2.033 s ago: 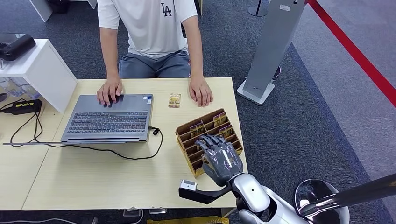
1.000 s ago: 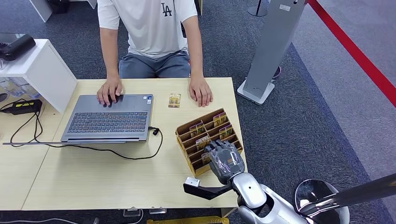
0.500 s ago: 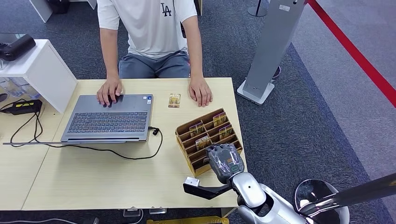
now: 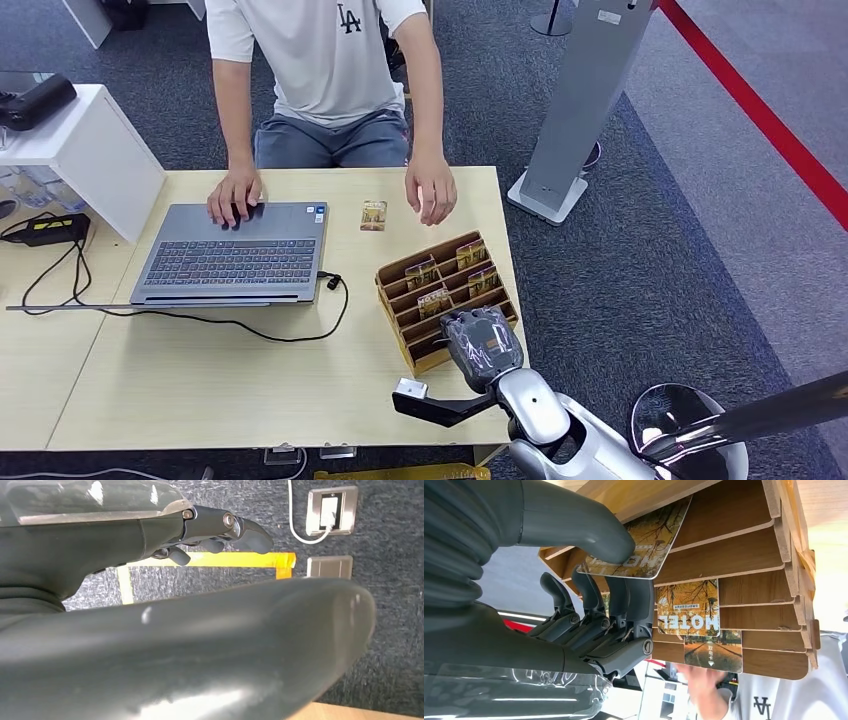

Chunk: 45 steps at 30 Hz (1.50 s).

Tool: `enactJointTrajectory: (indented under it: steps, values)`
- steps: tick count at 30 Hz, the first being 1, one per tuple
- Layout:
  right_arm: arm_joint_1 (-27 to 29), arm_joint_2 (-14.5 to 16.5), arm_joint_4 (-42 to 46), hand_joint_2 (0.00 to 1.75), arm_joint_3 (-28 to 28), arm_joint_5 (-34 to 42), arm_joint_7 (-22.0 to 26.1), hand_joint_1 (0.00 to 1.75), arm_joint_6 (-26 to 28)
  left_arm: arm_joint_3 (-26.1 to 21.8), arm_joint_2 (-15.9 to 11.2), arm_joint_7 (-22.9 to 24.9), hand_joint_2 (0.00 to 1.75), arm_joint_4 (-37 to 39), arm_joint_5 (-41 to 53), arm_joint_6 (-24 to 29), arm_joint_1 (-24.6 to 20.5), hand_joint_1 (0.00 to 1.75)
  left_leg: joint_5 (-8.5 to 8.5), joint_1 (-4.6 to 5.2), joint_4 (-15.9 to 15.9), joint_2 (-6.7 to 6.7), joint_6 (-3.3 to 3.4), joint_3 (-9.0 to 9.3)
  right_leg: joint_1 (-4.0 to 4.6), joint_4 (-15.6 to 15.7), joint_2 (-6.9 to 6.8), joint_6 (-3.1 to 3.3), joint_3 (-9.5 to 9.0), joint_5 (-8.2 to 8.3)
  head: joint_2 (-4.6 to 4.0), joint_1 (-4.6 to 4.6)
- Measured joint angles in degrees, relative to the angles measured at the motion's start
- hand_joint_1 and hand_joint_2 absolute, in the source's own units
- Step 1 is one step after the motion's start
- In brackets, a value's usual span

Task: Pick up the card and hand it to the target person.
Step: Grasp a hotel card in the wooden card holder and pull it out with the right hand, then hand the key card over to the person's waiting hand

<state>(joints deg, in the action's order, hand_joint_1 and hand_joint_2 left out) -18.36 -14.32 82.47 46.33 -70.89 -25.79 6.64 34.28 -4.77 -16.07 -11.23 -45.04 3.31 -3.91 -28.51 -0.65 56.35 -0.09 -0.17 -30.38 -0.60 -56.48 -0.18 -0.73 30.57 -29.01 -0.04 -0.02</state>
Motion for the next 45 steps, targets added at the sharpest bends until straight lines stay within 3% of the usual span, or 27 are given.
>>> enactJointTrajectory:
  steps: [13,23,35,39,45]
  values:
    - [-0.3,-0.4,4.7,1.75,-1.4,-0.6,-0.2,1.45,4.0,0.8,-0.3,-0.6,0.0,0.0,-1.4,0.0,0.0,0.0,0.0,0.0,0.0,0.0,0.0,-0.03,0.0,0.0,0.0,0.0,0.02,0.0,0.0,0.03]
    - [-7.3,-2.2,17.2,1.75,-4.1,-0.4,-0.1,1.45,11.0,1.6,-0.3,-0.8,0.0,0.0,-2.2,0.0,0.0,0.0,0.02,0.0,0.0,0.01,0.01,-0.03,0.0,0.0,0.01,0.0,0.01,0.01,0.0,0.05]
    - [-11.4,-1.5,16.3,1.75,-4.0,4.1,3.4,1.45,19.5,2.9,-0.3,-0.8,0.0,0.0,-2.8,-0.1,-0.3,0.0,0.02,0.0,0.0,-0.01,0.01,-0.07,0.0,0.0,-0.01,0.0,0.02,0.0,0.0,0.01]
    - [-11.5,-0.7,12.8,1.75,-3.4,5.2,4.8,0.0,23.4,3.4,-0.3,-0.6,0.0,0.0,-2.8,-0.3,-0.4,0.0,0.02,0.0,0.0,-0.01,0.01,-0.08,0.0,0.0,-0.01,0.0,0.02,0.0,0.0,0.03]
    - [-11.5,0.5,6.9,1.75,-2.3,7.8,5.1,0.0,25.6,4.2,-0.3,-1.1,0.0,0.0,-3.3,-0.4,-0.5,0.0,0.02,0.0,0.0,-0.01,0.01,-0.1,0.0,0.0,-0.01,0.0,0.03,0.0,0.0,0.02]
